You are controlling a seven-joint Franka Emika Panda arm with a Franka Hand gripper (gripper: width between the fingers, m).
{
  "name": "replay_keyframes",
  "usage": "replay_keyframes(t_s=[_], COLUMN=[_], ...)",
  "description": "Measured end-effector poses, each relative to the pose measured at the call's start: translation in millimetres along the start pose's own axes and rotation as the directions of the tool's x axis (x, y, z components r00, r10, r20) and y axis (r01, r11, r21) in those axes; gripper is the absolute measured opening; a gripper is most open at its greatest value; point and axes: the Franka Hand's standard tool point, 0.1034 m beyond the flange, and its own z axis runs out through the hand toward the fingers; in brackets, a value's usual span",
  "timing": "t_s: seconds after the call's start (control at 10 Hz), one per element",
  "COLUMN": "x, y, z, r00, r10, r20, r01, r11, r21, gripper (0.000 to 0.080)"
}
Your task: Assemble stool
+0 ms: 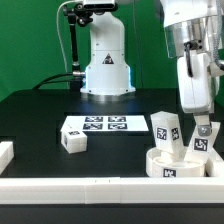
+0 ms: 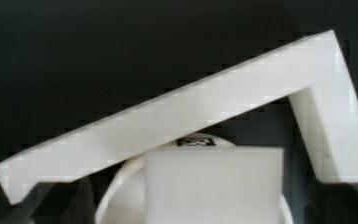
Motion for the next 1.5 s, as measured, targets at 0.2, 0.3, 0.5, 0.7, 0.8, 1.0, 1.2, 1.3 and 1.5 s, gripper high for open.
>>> replay_keyframes(t_s=[0.2,0.3,0.5,0.7,0.8,1.0,1.2,1.3,1.5], x=[-2.1,5.8,38.2,40.6,40.5,40.5,45.1,57.4,79.8], y=[4.6,3.8,-14.8,-15.3,-15.1,-15.0,-17.2,-25.8,-42.9], z=[-0.6,-7.9,-25.4,-25.9,-25.6,-25.5,-27.3,-34.4,-45.9], r00=[0.999,0.989,0.956,0.952,0.951,0.951,0.908,0.796,0.701], r10=[-0.037,-0.149,-0.291,-0.305,-0.307,-0.307,-0.418,-0.603,-0.712], r20=[-0.003,-0.006,-0.022,-0.022,-0.022,-0.022,-0.03,-0.05,-0.042], r01=[0.037,0.149,0.291,0.304,0.306,0.306,0.416,0.6,0.71], r11=[0.999,0.988,0.957,0.952,0.951,0.951,0.908,0.798,0.702], r21=[-0.007,-0.031,-0.021,-0.033,-0.034,-0.034,-0.041,-0.055,-0.062], gripper=[0.0638,0.0647,0.0649,0.0649,0.0649,0.0649,0.0649,0.0649,0.0649])
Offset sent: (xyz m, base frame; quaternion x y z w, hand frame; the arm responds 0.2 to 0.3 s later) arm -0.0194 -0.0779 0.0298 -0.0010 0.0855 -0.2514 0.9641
